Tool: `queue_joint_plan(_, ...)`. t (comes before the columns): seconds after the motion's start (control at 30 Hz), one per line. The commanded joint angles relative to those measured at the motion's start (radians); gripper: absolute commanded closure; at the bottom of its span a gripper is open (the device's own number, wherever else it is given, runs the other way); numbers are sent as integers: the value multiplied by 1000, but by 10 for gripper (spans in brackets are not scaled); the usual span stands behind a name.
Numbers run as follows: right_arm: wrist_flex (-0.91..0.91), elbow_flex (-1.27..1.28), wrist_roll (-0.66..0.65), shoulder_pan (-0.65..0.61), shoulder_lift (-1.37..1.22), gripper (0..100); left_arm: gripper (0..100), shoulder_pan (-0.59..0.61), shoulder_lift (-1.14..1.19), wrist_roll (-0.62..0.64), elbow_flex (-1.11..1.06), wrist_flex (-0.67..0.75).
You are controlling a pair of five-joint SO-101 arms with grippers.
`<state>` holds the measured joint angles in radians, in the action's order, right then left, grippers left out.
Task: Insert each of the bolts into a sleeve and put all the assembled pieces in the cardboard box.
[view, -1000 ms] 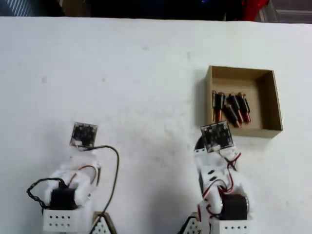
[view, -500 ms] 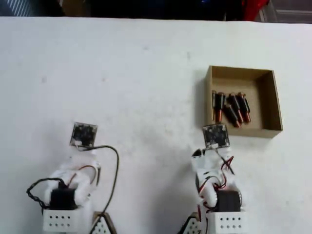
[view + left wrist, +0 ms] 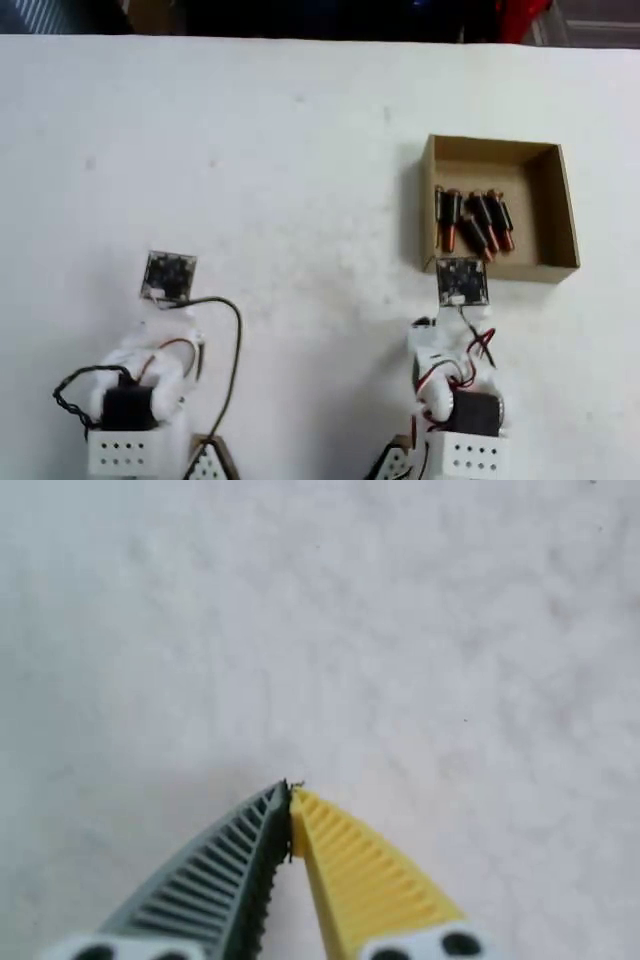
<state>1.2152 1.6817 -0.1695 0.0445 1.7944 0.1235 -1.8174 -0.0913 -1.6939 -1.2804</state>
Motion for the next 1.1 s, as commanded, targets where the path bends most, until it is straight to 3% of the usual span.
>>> queue_joint_plan(0.0,10,9,15,-18,7,981,980,1,-7,23,2,-8)
queue_joint_plan(0.27,56,9,15,-16,7,981,980,5,-7,28,2,-8)
queue_joint_plan(0.6,56,9,15,-13,7,981,979,51,-7,143,0,-8)
queue_joint_plan(1.07,56,9,12,-13,7,981,979,70,-7,144,2,-8)
